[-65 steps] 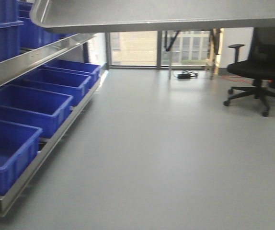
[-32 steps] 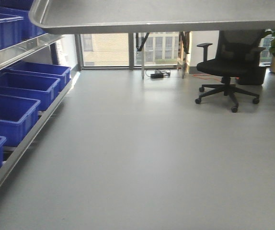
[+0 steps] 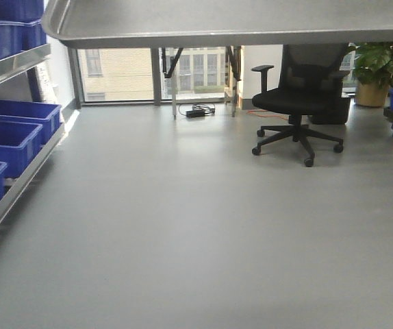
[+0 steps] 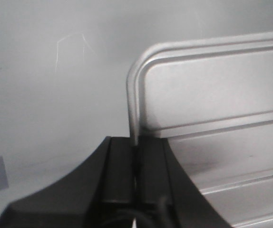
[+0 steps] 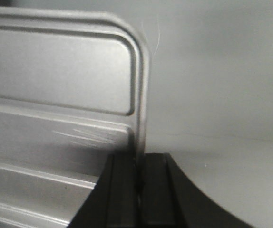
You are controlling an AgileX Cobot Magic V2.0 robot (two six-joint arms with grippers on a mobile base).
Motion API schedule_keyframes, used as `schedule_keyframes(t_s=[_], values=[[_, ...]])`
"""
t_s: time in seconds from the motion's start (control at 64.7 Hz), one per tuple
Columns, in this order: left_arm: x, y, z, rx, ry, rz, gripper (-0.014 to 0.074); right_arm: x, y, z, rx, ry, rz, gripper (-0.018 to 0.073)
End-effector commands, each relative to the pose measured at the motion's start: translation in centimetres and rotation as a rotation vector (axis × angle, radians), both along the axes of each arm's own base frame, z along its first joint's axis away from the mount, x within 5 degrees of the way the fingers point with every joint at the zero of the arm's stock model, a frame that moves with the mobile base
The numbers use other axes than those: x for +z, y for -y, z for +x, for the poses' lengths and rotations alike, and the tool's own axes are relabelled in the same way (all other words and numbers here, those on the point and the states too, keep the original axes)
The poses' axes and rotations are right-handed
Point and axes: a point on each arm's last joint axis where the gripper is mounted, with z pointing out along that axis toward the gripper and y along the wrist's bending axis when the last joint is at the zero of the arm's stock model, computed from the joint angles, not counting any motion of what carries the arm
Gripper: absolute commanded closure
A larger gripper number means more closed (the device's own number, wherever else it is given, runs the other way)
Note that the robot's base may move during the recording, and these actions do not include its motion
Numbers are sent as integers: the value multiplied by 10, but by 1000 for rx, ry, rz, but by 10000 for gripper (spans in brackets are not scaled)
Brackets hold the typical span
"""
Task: Grab silver tray and place in blue box
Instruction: 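Drive the base away from the shelf holding the tray aloft, then turn the base and drive toward the blue bin shelf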
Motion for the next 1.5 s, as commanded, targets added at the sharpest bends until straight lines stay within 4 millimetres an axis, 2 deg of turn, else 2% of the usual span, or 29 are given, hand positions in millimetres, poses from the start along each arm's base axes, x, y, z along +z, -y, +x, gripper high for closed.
schedule_keyframes(t_s=[0.0,1.484], values=[[18,-15,-2,16,84,34,694,15,11,-1,-26,97,-49,502],[18,-15,-2,16,85,34,694,15,11,-1,-26,97,-49,502]])
